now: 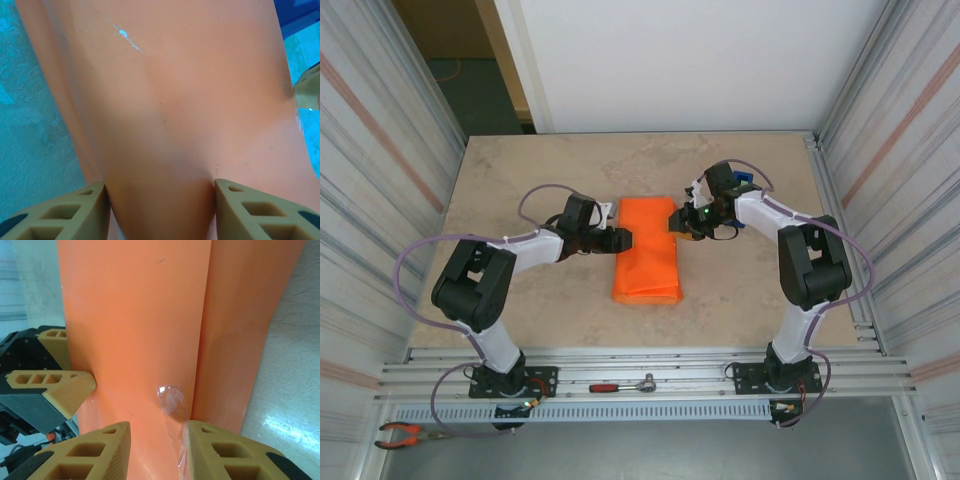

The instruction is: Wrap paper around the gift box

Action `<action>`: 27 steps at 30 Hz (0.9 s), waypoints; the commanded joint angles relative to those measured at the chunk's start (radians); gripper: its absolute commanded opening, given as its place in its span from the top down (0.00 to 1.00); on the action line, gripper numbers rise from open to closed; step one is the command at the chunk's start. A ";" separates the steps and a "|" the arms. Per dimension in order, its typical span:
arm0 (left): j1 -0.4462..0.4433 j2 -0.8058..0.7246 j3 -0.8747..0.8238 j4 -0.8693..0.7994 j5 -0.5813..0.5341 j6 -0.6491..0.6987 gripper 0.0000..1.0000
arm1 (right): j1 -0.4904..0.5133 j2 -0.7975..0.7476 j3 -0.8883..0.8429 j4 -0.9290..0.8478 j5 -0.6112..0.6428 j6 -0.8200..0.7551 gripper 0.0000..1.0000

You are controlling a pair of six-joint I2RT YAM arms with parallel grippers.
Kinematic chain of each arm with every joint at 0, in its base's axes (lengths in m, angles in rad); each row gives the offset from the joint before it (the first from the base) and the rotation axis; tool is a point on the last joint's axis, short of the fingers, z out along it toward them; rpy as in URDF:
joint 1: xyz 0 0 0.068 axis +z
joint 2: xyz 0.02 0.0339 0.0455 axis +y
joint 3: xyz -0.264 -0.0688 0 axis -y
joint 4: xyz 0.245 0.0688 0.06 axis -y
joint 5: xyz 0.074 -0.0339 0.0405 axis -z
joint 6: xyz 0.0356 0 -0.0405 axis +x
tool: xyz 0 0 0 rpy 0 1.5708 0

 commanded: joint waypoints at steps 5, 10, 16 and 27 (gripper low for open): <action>-0.022 0.072 -0.039 -0.169 -0.045 0.051 0.49 | -0.003 -0.025 -0.035 0.000 0.043 0.069 0.64; -0.023 0.074 -0.039 -0.169 -0.045 0.053 0.49 | -0.004 -0.017 -0.045 0.021 0.022 0.101 0.64; -0.023 0.075 -0.040 -0.168 -0.046 0.051 0.49 | -0.003 -0.029 -0.052 0.030 0.029 0.110 0.64; -0.023 0.076 -0.038 -0.170 -0.046 0.052 0.50 | 0.015 -0.037 -0.004 -0.061 0.110 0.004 0.61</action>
